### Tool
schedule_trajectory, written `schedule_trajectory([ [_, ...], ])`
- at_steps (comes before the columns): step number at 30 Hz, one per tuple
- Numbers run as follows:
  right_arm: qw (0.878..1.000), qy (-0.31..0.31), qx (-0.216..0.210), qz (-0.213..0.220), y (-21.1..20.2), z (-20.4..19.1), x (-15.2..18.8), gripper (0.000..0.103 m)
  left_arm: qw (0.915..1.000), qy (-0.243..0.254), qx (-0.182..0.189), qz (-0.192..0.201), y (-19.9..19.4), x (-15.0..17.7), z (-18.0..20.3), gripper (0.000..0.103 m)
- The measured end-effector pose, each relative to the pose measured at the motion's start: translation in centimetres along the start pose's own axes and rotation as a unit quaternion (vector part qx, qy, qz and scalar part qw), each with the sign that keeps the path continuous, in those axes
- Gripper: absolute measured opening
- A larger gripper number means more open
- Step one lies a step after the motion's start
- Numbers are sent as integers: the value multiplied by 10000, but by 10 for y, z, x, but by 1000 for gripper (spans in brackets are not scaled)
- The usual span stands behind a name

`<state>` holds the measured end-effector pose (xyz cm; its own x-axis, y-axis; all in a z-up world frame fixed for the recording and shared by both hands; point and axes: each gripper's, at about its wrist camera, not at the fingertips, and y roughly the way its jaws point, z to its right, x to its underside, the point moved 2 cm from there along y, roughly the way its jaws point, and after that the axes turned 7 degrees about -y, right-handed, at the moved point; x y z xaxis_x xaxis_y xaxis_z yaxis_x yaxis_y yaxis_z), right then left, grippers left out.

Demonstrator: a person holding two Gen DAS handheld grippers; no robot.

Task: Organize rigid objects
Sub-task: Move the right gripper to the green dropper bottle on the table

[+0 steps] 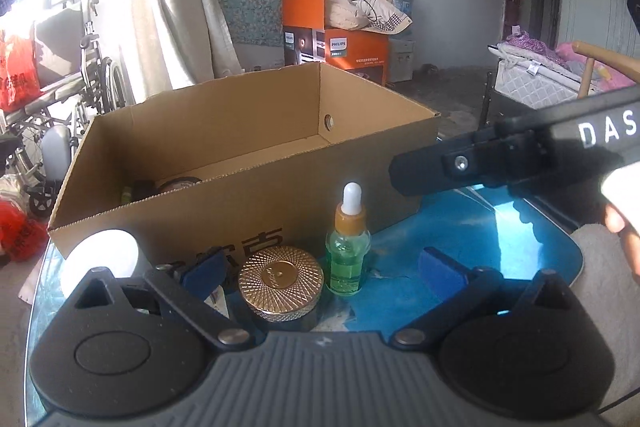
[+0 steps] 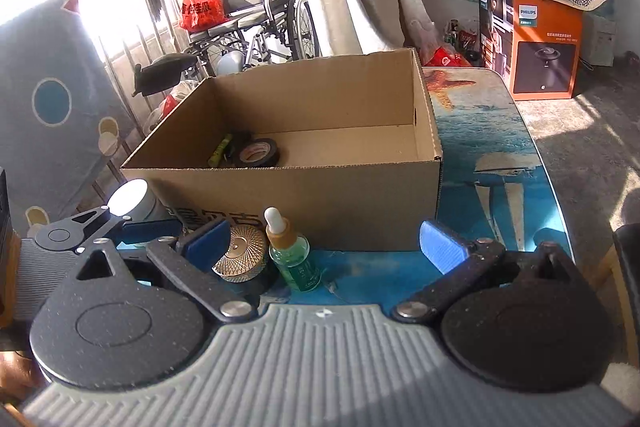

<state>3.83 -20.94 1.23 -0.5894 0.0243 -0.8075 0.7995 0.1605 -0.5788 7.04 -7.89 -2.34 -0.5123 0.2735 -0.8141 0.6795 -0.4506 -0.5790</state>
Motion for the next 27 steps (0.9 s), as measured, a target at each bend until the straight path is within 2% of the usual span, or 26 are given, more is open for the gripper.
schedule_trajectory([
  [3,10000,-77,-23,51,9,-5,-3,97,9997,217,-35,93,4,-1,6,98],
  [6,9999,-28,-131,8,19,-7,-4,87,9994,315,-23,157,8,-1,10,91],
  [8,9997,25,-252,-51,25,-7,-5,71,9993,334,19,188,9,-1,11,86],
  [11,9989,93,-422,-167,37,-8,-5,54,9992,351,16,209,12,-2,12,74],
  [13,9986,113,-471,-196,43,-9,-5,49,9993,331,44,196,14,-3,13,63],
  [15,9985,103,-504,-199,49,-9,-6,44,9994,305,100,163,16,-4,13,57],
  [19,9976,111,-633,-261,58,-9,-8,24,9994,306,167,36,21,-4,14,43],
  [20,9972,127,-679,-291,60,-9,-8,19,9994,296,172,3,22,-3,15,42],
  [27,9970,36,-697,-323,63,-7,-9,16,9993,77,343,-119,25,-1,12,40],
])
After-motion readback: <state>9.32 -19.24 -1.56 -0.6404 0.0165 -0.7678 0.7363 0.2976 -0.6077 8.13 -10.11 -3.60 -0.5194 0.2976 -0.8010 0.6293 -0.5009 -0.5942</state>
